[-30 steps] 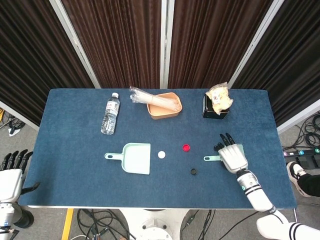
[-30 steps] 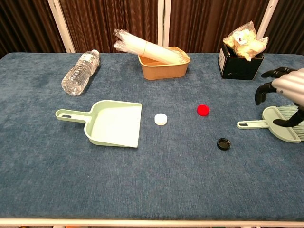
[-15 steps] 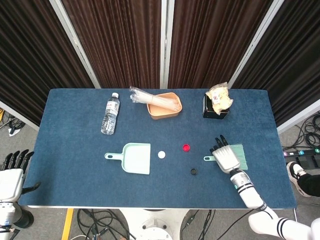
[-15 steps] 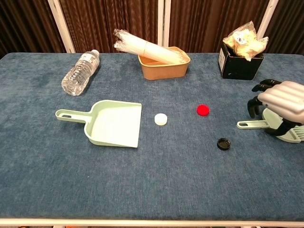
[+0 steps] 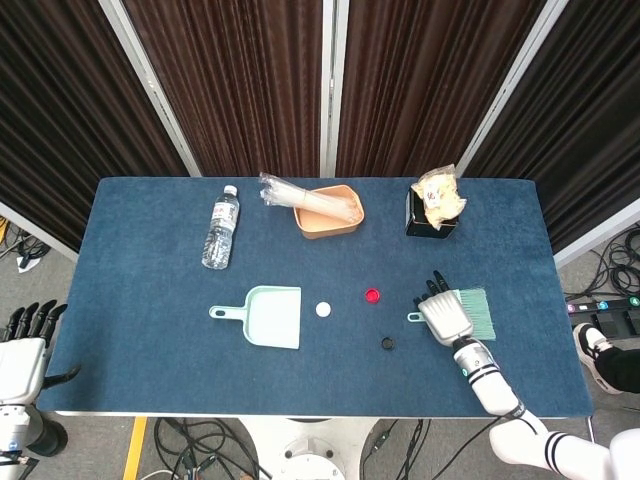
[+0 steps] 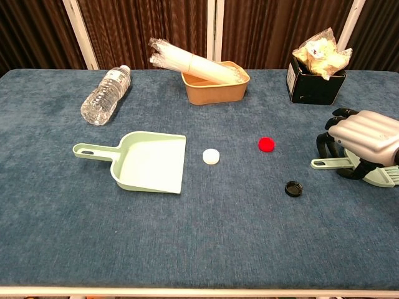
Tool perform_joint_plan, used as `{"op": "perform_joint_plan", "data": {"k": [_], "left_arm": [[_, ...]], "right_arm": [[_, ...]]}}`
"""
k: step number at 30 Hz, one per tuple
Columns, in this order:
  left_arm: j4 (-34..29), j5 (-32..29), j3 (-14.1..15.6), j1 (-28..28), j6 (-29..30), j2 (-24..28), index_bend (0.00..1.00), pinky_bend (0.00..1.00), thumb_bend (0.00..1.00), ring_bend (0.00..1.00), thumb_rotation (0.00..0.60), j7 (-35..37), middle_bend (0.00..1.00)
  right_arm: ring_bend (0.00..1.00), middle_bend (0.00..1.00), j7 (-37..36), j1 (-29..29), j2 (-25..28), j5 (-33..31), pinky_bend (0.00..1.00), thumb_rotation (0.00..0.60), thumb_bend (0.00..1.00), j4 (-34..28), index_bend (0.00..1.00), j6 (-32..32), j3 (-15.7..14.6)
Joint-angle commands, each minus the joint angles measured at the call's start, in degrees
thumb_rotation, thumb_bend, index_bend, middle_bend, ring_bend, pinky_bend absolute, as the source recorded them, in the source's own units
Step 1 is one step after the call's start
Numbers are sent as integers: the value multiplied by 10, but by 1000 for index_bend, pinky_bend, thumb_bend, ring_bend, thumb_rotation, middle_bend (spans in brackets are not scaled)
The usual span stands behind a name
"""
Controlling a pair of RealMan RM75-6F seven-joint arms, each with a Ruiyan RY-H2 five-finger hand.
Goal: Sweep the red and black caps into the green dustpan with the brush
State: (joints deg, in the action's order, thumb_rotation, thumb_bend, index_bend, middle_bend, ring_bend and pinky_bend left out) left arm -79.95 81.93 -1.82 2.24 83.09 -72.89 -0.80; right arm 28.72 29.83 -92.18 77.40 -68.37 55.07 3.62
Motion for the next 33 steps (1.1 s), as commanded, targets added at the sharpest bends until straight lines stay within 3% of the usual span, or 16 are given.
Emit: {"op": "perform_joint_plan", "data": {"k": [1,6,10,16,23,29,33], "left_arm": [[2,0,0,0,-1,-1,119,8,95,24,600,1,67],[5,0,0,2,-3,-3,119,8,95,24,600,4,67],[6,6,-2,7,-5,-1,119,8,95,24,600,2,67],[-6,31,-11,35,-15,20,119,8,94,24,600,10,67],[-41,40,-34,115,-105,45,158,12,91,24,600,35,71],[-48,19,-64,199,-203,22,290,47,92,119,600,41,220],[-51,-7,-76,241,-255,-3,342,91,123,170,600,18,287]], "right_arm": [[157,482,1,1,-1,-2,11,600,223,-1,435,0,-1],[198,524,4,2,-3,-6,23,600,254,1,462,1,-2],[261,588,-3,2,-2,-1,46,600,327,1,538,9,-2],[285,621,-34,6,45,15,60,600,381,-50,604,26,5],[286,627,-141,20,161,36,76,600,404,-174,626,26,32],[286,628,-203,35,240,38,78,600,405,-231,627,26,64],[286,628,-214,40,265,34,78,600,405,-249,627,28,75]]}}
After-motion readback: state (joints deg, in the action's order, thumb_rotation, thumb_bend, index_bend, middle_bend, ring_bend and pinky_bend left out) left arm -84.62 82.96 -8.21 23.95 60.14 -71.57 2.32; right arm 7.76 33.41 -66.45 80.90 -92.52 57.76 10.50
